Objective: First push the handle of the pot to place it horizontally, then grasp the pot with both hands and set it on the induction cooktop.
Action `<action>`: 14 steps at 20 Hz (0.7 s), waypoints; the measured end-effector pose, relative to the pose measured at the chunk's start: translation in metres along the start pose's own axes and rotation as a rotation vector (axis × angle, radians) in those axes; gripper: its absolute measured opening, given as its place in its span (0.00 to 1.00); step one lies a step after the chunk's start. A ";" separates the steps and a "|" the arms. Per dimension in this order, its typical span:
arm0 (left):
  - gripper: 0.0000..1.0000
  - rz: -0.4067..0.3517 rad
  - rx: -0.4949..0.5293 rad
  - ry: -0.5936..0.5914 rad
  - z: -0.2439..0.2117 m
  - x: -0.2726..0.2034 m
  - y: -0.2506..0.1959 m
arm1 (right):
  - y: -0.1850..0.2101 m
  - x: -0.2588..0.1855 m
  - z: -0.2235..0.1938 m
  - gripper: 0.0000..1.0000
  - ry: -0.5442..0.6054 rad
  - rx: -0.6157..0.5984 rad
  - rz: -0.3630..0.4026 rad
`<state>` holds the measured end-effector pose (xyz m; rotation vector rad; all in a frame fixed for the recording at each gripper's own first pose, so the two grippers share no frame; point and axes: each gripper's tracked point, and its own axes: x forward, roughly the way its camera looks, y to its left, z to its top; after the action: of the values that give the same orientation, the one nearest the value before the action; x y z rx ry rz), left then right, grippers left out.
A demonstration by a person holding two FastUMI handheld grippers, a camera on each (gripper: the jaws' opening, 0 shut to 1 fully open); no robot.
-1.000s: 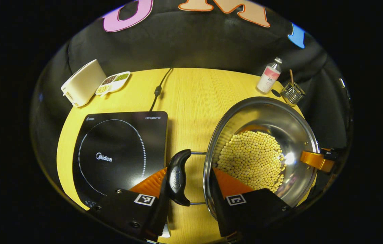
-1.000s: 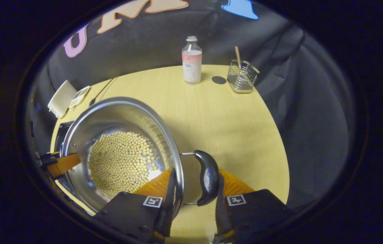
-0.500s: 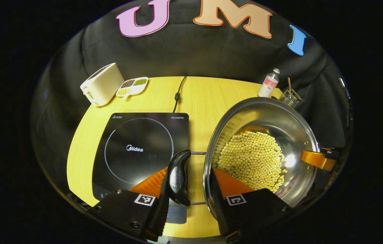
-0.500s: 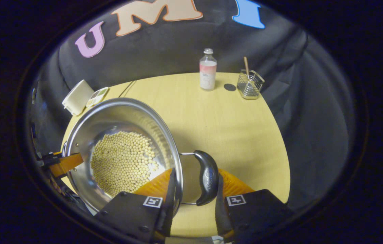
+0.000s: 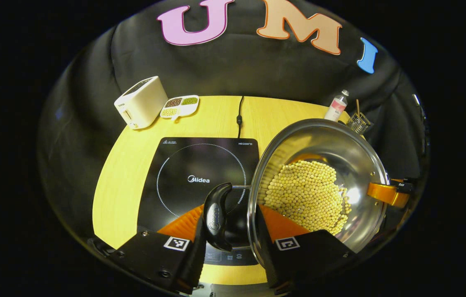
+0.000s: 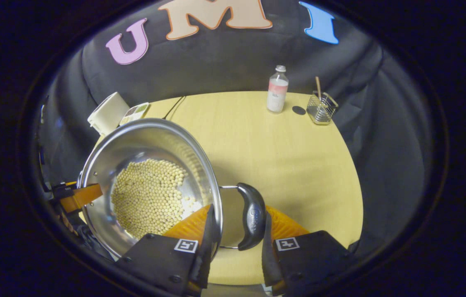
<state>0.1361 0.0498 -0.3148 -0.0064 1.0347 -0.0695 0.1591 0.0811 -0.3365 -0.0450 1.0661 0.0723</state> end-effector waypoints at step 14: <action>0.61 -0.028 0.133 0.043 0.013 0.027 0.139 | 0.142 0.019 -0.032 0.53 0.065 0.097 -0.054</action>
<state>0.1691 0.1860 -0.3368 0.1019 1.0712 -0.1645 0.1286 0.2215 -0.3689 0.0111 1.1319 -0.0298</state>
